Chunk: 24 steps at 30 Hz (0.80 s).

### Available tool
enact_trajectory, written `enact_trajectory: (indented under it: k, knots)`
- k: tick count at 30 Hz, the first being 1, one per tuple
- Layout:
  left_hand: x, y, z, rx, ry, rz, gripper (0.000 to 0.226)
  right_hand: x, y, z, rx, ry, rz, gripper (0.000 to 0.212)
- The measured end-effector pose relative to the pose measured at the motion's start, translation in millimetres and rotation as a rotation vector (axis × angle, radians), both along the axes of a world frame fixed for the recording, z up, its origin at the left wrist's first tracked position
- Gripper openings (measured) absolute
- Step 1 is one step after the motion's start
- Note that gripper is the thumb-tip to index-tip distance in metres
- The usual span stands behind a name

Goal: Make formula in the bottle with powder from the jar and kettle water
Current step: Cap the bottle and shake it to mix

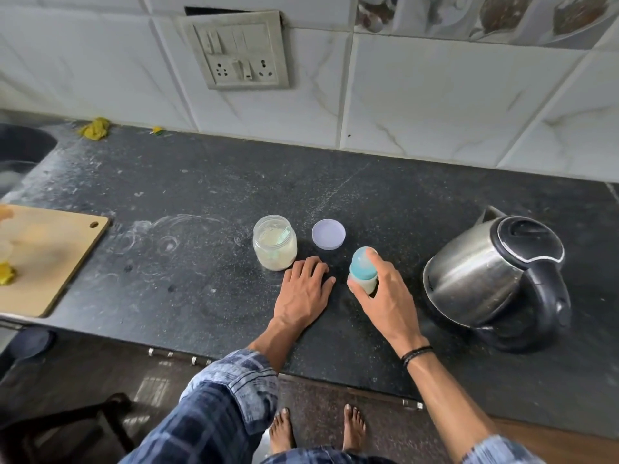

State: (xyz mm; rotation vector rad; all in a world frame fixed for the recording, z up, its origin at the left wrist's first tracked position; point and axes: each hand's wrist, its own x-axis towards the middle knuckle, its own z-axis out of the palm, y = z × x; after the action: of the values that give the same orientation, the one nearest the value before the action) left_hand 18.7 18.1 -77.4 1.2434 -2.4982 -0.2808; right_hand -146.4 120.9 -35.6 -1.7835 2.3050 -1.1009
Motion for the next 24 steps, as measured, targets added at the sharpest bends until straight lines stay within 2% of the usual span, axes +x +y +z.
enact_trajectory:
  k: [2, 7, 14, 16, 20, 21, 22, 24]
  knots:
    - [0.1, -0.4, -0.1, 0.003, -0.005, 0.001, 0.033, 1.7, 0.2, -2.9, -0.008, -0.033, -0.021, 0.089]
    - [0.1, -0.6, -0.7, 0.001, -0.015, -0.004, 0.033, 2.5, -2.2, 1.8, 0.066, -0.09, -0.059, 0.109]
    - [-0.1, -0.1, 1.0, 0.01, -0.01, -0.001, 0.033, -11.8, -18.0, 49.8, 0.142, -0.154, 0.029, 0.102]
    - [0.1, -0.4, 1.0, 0.014, -0.009, 0.002, 0.033, -18.4, -16.4, 81.4, 0.025, -0.224, 0.028, 0.1]
    - [-0.5, 0.3, 2.6, 0.032, -0.015, -0.004, 0.034, -12.3, -9.8, 120.8, -0.551, -0.517, 0.053, 0.106]
    - [-0.6, 0.7, 3.1, 0.036, -0.018, -0.008, 0.034, -7.7, -9.1, 121.7, -0.624, -0.609, 0.061, 0.107]
    - [-0.3, 0.9, 3.7, 0.037, -0.018, -0.008, 0.034, -2.4, -9.0, 123.4, -0.6, -0.695, 0.069, 0.107]
    - [0.5, 1.6, 4.8, 0.031, -0.013, -0.01, 0.033, 6.2, -6.3, 123.7, -0.376, -0.75, 0.088, 0.105]
